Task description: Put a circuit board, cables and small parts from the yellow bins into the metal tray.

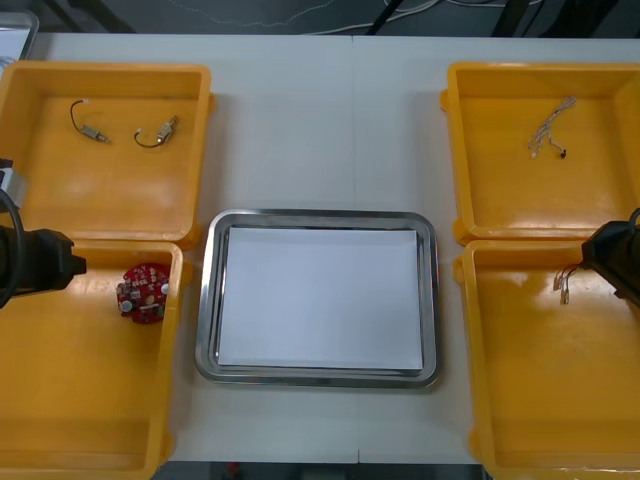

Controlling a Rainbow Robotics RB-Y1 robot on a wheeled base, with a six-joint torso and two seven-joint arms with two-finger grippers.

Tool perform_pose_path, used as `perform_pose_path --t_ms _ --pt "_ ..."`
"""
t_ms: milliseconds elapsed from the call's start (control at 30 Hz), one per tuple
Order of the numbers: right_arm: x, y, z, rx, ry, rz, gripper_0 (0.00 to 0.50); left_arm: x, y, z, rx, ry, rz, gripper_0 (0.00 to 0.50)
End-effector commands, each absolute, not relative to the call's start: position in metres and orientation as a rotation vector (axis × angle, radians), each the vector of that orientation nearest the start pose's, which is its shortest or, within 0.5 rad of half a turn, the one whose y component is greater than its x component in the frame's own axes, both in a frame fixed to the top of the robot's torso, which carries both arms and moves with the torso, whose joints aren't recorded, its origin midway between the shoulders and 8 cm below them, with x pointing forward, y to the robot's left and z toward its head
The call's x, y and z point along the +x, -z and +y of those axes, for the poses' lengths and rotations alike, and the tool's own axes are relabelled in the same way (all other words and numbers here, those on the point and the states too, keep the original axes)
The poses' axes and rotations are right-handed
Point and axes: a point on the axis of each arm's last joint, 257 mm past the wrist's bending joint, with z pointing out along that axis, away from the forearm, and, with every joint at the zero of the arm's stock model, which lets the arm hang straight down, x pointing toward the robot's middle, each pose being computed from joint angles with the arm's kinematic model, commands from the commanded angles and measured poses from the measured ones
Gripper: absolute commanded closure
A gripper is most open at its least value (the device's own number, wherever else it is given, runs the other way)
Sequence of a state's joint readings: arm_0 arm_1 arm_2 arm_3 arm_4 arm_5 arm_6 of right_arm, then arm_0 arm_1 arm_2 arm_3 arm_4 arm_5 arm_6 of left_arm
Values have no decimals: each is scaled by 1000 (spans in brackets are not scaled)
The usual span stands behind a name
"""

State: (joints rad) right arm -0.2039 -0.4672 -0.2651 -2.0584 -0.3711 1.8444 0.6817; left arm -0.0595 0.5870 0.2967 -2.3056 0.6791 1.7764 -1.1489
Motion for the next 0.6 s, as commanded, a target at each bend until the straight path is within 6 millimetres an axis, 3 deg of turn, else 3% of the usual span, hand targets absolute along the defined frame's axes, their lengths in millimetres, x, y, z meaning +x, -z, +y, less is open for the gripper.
perform_pose_path --t_ms 33,233,600 --pt "420 215 -375 1254 -185 2301 0 383 185 332 -241 137 2489 0" --pt "423 234 -377 1341 -202 2286 0 385 198 319 -255 159 2488 0" --pt "416 254 -374 1379 -199 2323 0 391 228 316 -280 133 2501 0"
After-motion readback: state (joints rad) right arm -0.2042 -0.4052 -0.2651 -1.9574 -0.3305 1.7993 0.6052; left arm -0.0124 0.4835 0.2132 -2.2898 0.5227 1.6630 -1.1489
